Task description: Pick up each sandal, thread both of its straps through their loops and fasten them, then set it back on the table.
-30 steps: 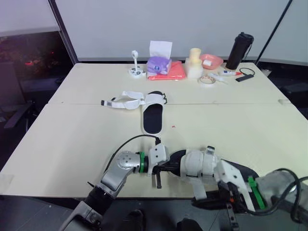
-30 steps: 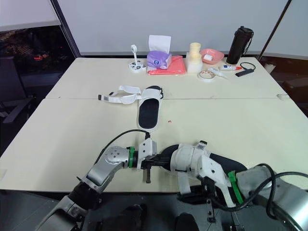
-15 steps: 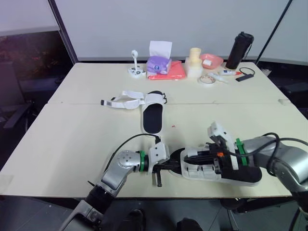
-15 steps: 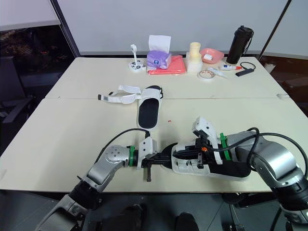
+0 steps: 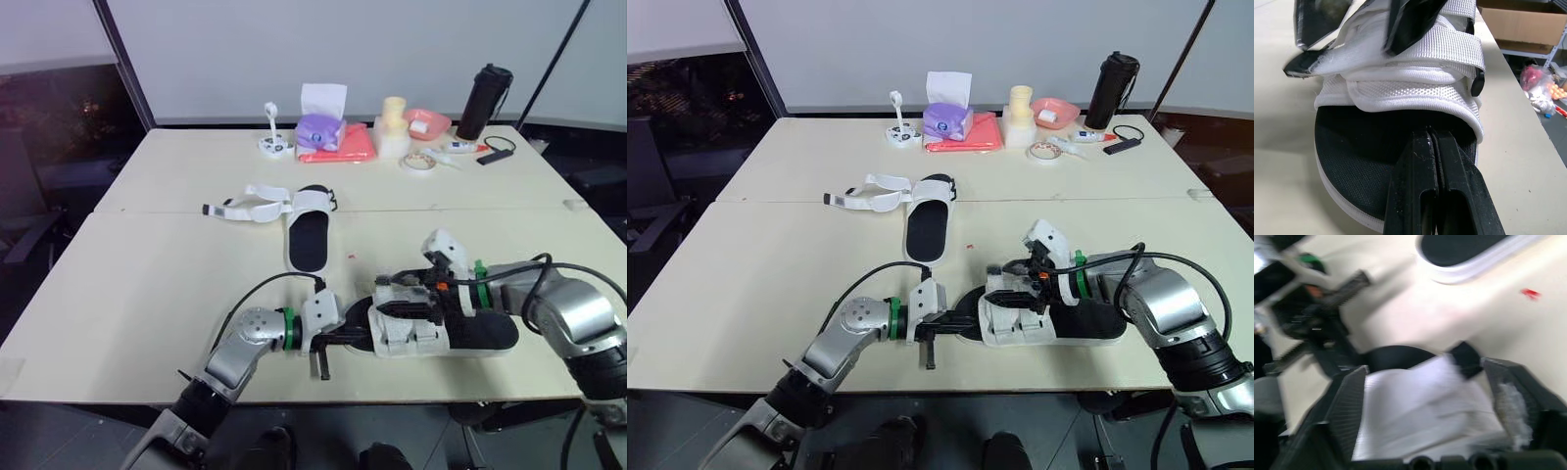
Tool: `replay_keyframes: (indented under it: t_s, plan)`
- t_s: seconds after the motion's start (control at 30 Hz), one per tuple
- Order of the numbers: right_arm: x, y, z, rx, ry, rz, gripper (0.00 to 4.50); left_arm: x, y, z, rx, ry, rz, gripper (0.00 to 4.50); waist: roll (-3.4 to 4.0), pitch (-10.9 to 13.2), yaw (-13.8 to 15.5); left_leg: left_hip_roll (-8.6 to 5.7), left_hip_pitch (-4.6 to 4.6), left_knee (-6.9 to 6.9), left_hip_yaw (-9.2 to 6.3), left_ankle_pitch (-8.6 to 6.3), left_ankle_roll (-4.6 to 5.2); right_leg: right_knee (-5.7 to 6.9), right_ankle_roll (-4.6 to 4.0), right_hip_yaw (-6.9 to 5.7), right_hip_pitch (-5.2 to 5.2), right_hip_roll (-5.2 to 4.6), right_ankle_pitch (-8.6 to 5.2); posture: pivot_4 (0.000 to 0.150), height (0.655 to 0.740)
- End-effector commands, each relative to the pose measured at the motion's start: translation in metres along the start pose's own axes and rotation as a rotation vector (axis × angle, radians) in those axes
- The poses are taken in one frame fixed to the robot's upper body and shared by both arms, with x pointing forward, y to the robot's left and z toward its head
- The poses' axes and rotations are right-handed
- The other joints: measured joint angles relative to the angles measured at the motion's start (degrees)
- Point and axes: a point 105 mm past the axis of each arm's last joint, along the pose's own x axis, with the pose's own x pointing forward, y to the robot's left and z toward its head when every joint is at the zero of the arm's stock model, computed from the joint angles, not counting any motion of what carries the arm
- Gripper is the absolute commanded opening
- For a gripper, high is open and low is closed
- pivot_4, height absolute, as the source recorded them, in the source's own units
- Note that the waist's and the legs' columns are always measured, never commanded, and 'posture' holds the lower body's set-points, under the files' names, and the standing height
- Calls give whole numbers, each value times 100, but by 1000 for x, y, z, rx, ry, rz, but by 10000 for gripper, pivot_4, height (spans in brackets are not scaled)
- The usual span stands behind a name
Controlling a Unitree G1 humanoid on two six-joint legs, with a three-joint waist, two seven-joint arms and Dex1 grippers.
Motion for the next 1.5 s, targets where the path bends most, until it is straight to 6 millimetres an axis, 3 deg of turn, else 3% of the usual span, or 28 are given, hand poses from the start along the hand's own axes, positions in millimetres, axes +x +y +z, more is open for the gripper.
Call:
replay_keyframes:
  t_s: [0.03,0.3,0.5,0.77,0.87,0.93,1.0,1.07,1.27,1.5]
  plan:
    - [2,-9,6,-49,9,-45,38516,-6,-2,-22,-55,78,11,0,3,-2,-23,-1,0,0,0,0,0,0,0,0,0,0,0,1500,7400]
    - [1,-23,41,-18,-94,-77,38516,-5,-2,-22,-53,77,7,0,4,-1,-85,-5,2,5,-5,2,0,9,2,3,1,-1,1,1500,7400]
    - [6,-4,32,3,-2,34,38516,-4,-2,-22,-53,73,6,0,5,-1,-86,-8,1,3,-8,1,0,10,7,1,1,-2,4,1500,7400]
    - [11,1,26,24,50,71,38516,-2,-3,-22,-56,71,12,0,6,-2,-85,-8,1,5,-8,1,0,11,8,2,1,-2,5,1500,7400]
    - [15,1,27,24,55,74,29937,-2,-3,-22,-58,70,14,0,6,-2,-86,-8,1,5,-7,1,0,11,9,2,1,-2,5,1500,7400]
    - [18,1,28,23,54,76,20889,-1,-3,-22,-58,69,14,0,6,-2,-85,-8,1,6,-7,1,0,11,9,2,1,-2,5,1500,7400]
    - [18,3,34,21,37,84,8121,-1,-4,-21,-58,68,14,0,6,-2,-81,-8,1,5,-7,1,0,11,9,2,1,-2,5,1500,7400]
    - [16,5,39,16,18,91,609,-1,-4,-21,-58,68,14,0,6,-2,-82,-8,1,5,-8,1,0,11,10,2,1,-2,5,1500,7400]
    - [-4,17,52,-38,-29,121,609,-1,-5,-21,-63,65,14,0,9,0,-72,-8,-2,6,-10,1,0,11,13,2,-1,-4,7,1500,7400]
    - [-40,50,85,-127,-179,215,609,0,-7,-23,-75,71,4,0,9,0,-82,-8,-4,7,-8,1,0,11,16,2,0,-4,9,1500,7400]
